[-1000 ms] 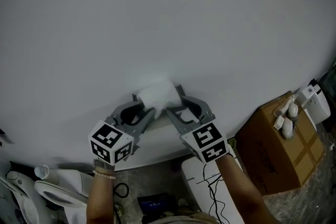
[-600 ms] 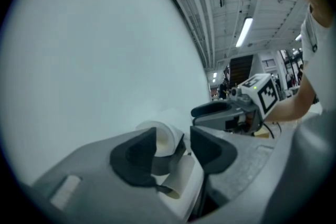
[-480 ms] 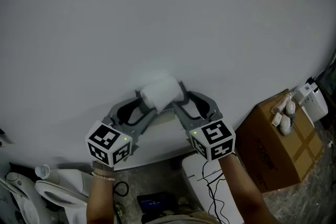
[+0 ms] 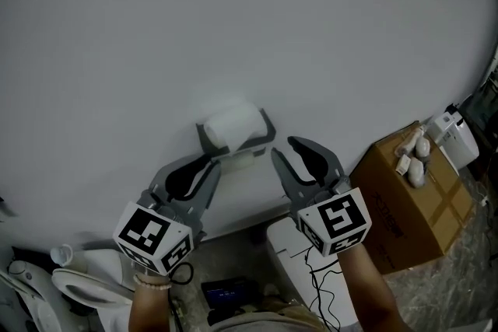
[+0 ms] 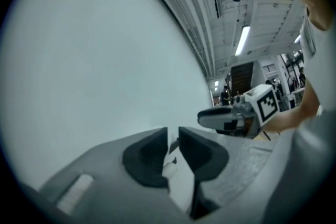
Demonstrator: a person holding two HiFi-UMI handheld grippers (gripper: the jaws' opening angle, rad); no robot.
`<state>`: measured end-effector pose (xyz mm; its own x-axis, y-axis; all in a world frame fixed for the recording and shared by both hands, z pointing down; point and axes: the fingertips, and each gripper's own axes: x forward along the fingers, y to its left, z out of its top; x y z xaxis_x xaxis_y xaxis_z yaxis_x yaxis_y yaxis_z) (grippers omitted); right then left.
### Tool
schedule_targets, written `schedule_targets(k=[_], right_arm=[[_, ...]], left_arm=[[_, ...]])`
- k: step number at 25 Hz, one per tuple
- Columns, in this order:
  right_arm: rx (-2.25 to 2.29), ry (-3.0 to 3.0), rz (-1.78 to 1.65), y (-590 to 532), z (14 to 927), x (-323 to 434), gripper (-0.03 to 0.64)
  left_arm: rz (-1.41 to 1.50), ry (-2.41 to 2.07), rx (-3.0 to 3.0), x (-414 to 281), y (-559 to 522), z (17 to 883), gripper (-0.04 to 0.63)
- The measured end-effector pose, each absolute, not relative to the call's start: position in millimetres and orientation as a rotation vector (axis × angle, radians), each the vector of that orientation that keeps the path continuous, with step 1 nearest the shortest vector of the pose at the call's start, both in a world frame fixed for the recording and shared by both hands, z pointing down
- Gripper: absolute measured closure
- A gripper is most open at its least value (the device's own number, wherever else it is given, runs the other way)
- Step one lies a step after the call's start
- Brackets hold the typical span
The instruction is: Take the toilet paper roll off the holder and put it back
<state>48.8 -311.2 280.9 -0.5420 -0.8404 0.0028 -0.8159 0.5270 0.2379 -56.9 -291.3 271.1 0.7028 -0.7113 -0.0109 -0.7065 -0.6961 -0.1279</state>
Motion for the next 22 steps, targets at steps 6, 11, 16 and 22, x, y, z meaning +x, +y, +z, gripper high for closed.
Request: schedule_targets(k=[6,11,16,22], right_arm=[[1.58,-2.61,-0.273,-282.8,282.8,72.1,0.581],[1.656,-2.604,-0.287,-263.0,286.5,89.4,0.594],[1.725,-2.568,-0.234,-247.6,297.1,108.8,0.601],[1.769,-2.524,-0.147,-232.2,318.9,127.6,0.601]], left_arm=[[-0.083,1.103,-2.801,-34.7,-266.3,279.8,0.601],[-0.086,1.02,-2.843,-15.0,-250.8,292.7,0.601],[-0.157,0.966,-2.846,-4.2,-240.4,310.0,0.601],[-0.223,0.933,-2.903,6.6,-231.4,327.5,0.601]])
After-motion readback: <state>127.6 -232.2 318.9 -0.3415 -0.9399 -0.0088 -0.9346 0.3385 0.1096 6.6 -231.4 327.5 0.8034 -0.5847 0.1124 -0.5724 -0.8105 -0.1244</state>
